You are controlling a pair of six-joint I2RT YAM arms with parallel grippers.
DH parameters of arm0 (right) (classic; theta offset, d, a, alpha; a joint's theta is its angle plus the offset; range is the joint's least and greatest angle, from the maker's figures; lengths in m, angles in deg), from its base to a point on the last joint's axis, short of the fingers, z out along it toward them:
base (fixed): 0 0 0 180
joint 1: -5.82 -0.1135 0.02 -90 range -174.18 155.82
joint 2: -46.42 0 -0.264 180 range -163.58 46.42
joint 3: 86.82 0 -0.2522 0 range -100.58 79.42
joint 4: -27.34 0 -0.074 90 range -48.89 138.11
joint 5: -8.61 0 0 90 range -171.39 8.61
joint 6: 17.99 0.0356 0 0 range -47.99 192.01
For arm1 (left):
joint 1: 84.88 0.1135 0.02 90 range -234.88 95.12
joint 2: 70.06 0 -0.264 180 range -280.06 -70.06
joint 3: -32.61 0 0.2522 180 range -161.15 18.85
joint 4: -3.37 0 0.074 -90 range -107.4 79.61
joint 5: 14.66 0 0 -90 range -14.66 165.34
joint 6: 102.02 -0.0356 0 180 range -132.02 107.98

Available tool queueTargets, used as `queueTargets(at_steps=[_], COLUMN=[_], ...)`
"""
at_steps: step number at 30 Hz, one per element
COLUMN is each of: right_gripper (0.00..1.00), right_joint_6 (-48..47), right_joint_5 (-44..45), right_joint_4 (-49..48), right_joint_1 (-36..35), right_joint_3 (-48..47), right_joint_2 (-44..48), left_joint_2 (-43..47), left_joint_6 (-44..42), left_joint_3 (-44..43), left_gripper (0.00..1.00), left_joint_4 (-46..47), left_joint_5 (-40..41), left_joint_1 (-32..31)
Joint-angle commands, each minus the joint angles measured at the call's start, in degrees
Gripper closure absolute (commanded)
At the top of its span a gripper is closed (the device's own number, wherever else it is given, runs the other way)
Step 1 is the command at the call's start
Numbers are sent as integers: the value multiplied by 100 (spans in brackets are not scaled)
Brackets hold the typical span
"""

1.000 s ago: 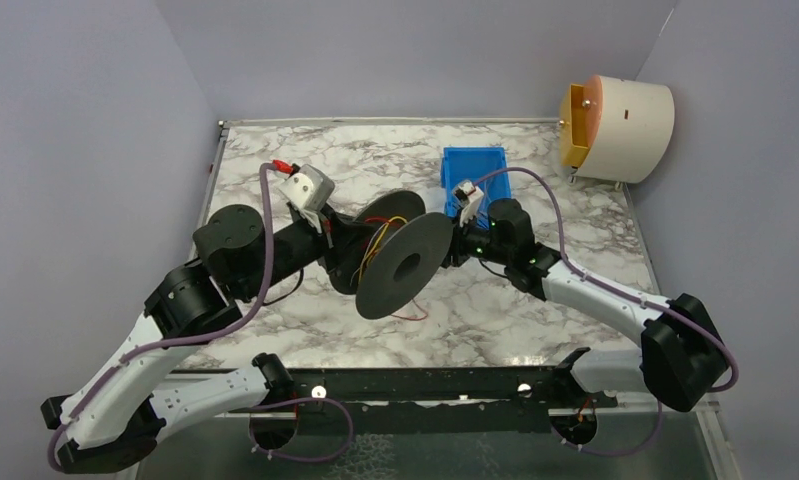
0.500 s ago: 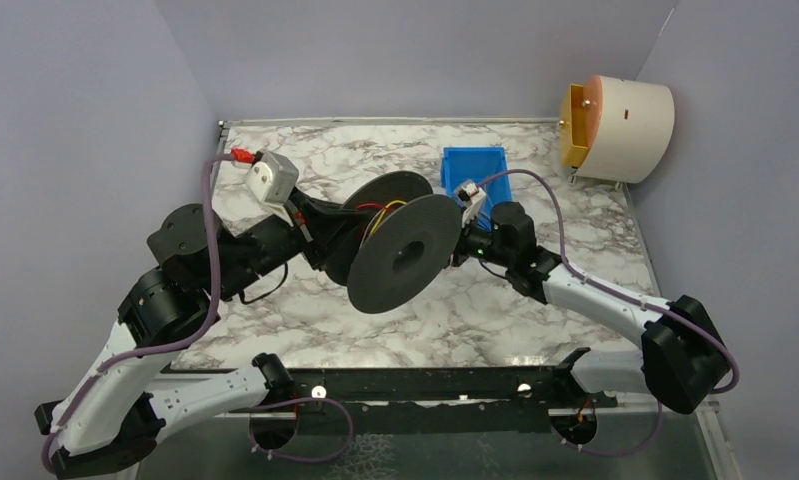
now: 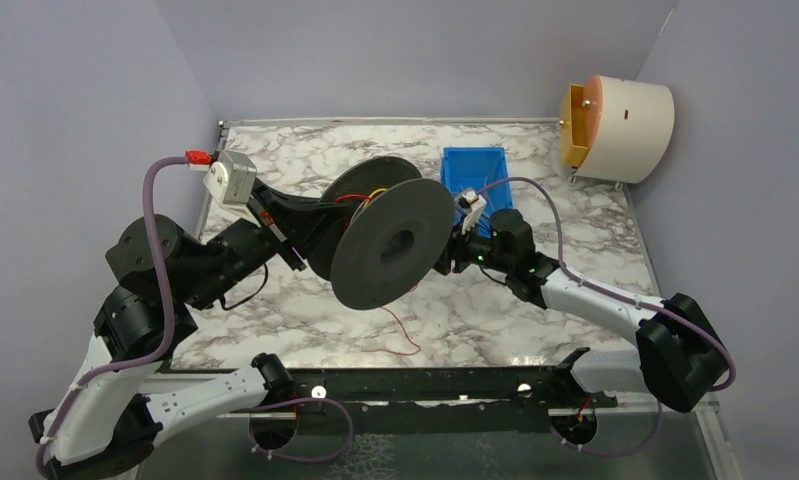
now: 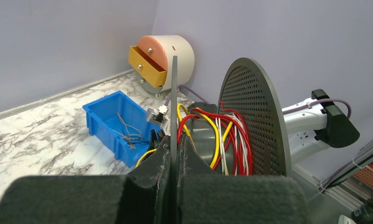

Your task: Wrap the cables

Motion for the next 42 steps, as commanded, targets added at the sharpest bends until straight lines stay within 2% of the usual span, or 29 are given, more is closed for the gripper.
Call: queueTargets(at_steps=[1, 8, 16, 22, 31, 42], right_gripper=[49, 42, 42, 43, 43, 43], right_joint_6=[73, 488, 988, 1266, 1192, 1185], right_joint_5=[-310, -970, -1769, -1952, -1868, -343], right_joint_4=[-355, -672, -1142, -1490, -1542, -996], right_joint_1=[23, 21, 23, 15, 12, 14], right_joint_3=[177, 550, 984, 1181, 1112, 1094], right_joint_2=[3, 137, 88, -46, -367, -218], left_joint_2=[92, 1, -170, -263, -358, -391], left_joint_6=[179, 199, 161, 137, 139, 120], left_joint_3=[-255, -261, -341, -334, -369, -343], left_gripper=[100, 100, 100, 100, 100, 100], left_joint_4=[619, 628, 728, 815, 872, 873], left_joint_5=[382, 389, 304, 329, 320, 394], left_joint_1=[-13, -16, -13, -13, -19, -13])
